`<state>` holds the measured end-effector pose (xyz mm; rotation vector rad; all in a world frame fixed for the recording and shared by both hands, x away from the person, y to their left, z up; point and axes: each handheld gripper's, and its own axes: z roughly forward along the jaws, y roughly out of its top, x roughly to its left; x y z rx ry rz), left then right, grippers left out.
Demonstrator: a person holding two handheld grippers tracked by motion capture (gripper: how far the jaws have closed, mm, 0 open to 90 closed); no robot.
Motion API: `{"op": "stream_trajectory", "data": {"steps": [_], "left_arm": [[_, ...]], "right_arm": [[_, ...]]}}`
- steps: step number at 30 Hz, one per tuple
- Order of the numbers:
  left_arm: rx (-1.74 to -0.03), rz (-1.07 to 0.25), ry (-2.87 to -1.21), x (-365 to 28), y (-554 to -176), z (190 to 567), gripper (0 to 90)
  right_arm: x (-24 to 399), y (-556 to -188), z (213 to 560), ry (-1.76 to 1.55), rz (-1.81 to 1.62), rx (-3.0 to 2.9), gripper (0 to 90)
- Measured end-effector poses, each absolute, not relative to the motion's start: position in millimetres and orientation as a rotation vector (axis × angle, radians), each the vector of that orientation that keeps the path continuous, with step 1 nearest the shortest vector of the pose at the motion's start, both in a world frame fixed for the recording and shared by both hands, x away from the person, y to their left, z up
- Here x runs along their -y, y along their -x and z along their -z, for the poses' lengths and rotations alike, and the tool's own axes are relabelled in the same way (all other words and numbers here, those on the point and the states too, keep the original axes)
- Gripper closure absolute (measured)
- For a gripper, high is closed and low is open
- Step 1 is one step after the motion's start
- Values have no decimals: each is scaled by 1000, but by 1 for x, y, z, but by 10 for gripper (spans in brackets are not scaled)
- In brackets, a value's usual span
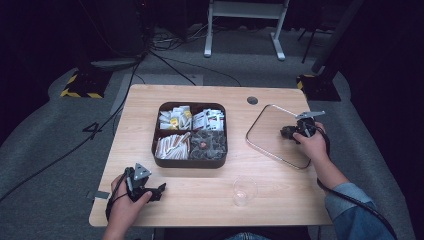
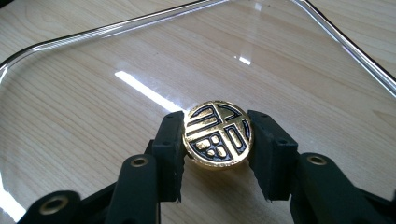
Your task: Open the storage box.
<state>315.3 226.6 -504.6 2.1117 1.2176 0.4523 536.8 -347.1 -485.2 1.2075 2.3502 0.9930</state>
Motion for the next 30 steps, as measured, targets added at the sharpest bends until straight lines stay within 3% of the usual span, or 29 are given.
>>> {"op": "stream_trajectory", "data": {"steps": [7,14,30], "left_arm": [[-1220,-454,-2110,-226,-315,505,100],[-1220,-454,-2111,-226,-315,505,100],[-1221,-451,-2108,-226,-315,505,99]], "right_arm": [[347,-536,487,-1201,-998,-2338,573],[348,-534,484,-1244,-1091,-2252,444],[341,-521,443,-1208,-1266,-2160,388]]}}
